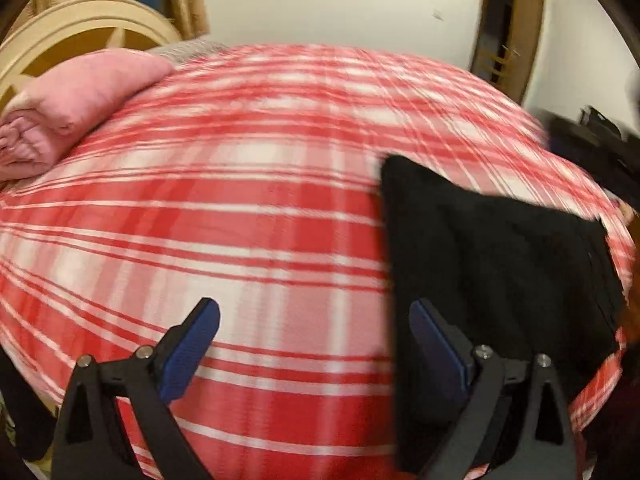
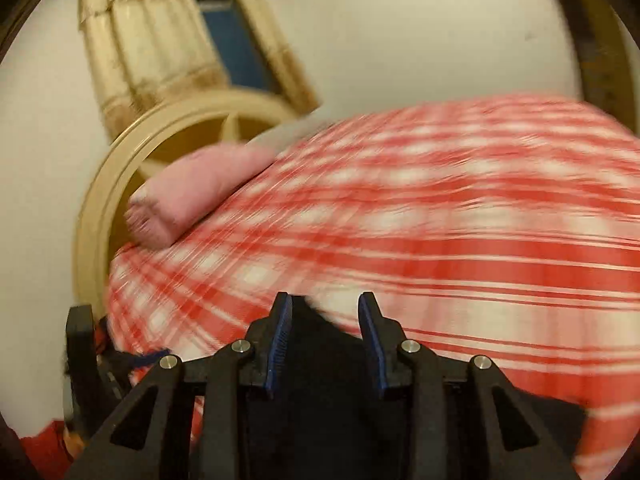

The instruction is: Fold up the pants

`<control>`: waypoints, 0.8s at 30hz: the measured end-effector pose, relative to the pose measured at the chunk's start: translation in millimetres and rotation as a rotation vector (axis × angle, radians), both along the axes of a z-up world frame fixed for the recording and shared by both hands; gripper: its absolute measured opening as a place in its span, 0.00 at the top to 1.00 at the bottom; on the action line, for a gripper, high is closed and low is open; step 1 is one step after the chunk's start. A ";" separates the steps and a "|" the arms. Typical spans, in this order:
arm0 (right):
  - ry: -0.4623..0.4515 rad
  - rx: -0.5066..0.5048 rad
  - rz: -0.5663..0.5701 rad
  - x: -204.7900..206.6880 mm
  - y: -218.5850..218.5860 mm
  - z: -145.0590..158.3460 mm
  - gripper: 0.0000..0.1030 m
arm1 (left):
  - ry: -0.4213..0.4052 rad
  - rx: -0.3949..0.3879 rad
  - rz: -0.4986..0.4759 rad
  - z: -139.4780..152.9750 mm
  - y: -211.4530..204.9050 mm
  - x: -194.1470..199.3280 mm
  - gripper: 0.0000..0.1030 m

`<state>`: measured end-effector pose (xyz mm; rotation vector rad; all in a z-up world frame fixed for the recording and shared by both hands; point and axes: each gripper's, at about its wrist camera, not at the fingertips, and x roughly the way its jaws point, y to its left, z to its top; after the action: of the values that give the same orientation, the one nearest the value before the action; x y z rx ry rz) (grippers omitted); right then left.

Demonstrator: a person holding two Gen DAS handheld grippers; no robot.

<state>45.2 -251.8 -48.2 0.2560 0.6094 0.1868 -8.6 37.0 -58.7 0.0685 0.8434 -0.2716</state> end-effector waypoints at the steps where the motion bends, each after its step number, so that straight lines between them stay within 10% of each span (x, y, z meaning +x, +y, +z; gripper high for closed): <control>1: -0.012 -0.012 -0.051 -18.9 -14.9 3.8 0.58 | -0.004 -0.011 0.015 2.2 5.5 3.8 0.05; 7: -0.048 0.094 -0.354 -123.3 -95.4 -9.2 0.22 | 0.014 -0.204 -0.048 13.7 2.6 23.7 0.05; 14: 0.158 0.173 -0.402 -148.6 -114.1 -70.0 0.22 | 0.181 -0.238 -0.229 -23.2 -64.9 31.5 0.00; 18: 0.147 0.186 -0.376 -152.8 -103.3 -88.8 0.21 | 0.100 -0.134 -0.276 -24.2 -81.0 14.9 0.00; 24: 0.168 0.311 -0.234 -148.3 -92.4 -93.4 0.20 | 0.196 -0.267 -0.294 -22.6 -59.2 34.3 0.00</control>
<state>-103.2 -344.2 -141.6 0.6453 0.7103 0.0326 25.7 -22.2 -81.3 -0.0862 0.9850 -0.6732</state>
